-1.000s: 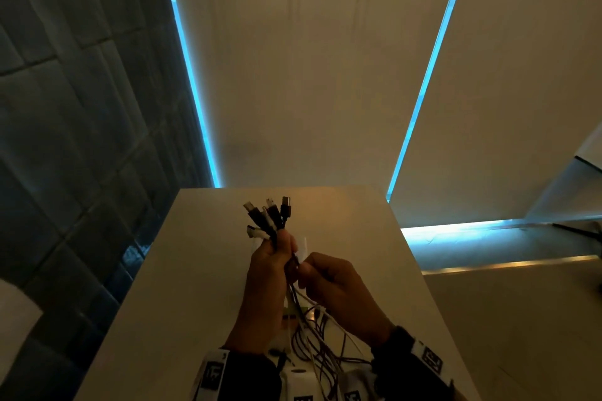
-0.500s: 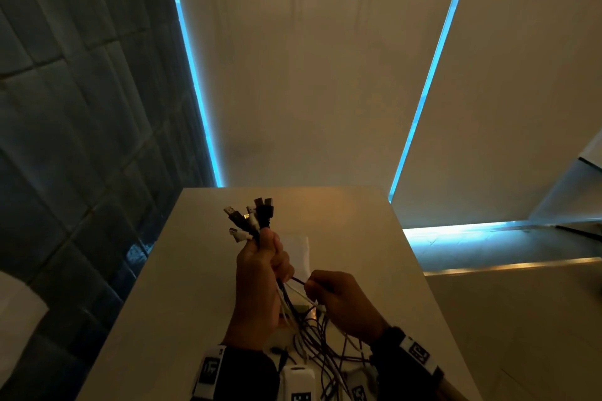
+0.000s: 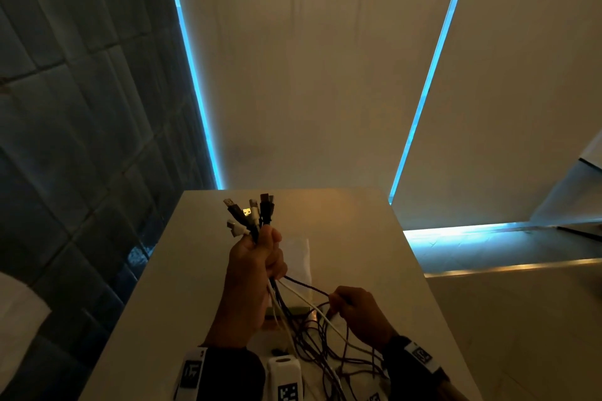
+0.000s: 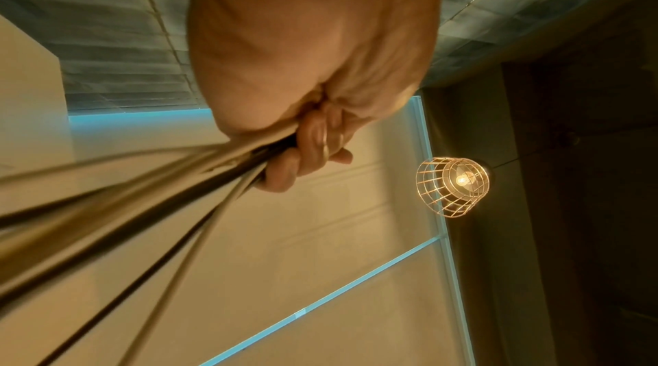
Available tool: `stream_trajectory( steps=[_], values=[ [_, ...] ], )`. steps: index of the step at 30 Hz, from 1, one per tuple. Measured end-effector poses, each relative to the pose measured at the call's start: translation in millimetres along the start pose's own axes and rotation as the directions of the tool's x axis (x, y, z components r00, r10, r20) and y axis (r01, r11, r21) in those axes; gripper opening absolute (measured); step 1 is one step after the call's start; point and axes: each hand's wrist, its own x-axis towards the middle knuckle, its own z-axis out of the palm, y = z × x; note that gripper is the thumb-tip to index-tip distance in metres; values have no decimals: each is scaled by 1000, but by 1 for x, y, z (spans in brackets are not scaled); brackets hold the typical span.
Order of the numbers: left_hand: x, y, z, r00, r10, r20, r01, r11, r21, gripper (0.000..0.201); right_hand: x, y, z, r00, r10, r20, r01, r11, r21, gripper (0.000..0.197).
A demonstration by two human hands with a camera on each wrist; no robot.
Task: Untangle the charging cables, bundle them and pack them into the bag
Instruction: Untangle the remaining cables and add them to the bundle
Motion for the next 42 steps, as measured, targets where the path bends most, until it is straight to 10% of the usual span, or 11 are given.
stream_trajectory(
  steps=[5,14,19,42],
  values=[
    [-1,1,3,999,-30,-36,31,999,14,37,-1,-51,-27,974,-18,-224,81,959,273,31],
    [-7,3,8,983,-173,60,178,978,-105,33,-28,-128,-48,920,-390,48,341,853,395,26],
    [-9,10,5,980,-162,114,193,909,-368,29,-30,-113,-34,934,-329,140,240,868,434,25],
    [-10,6,3,999,-22,49,33,971,-236,25,-8,-25,3,984,-125,124,98,974,203,31]
  ],
)
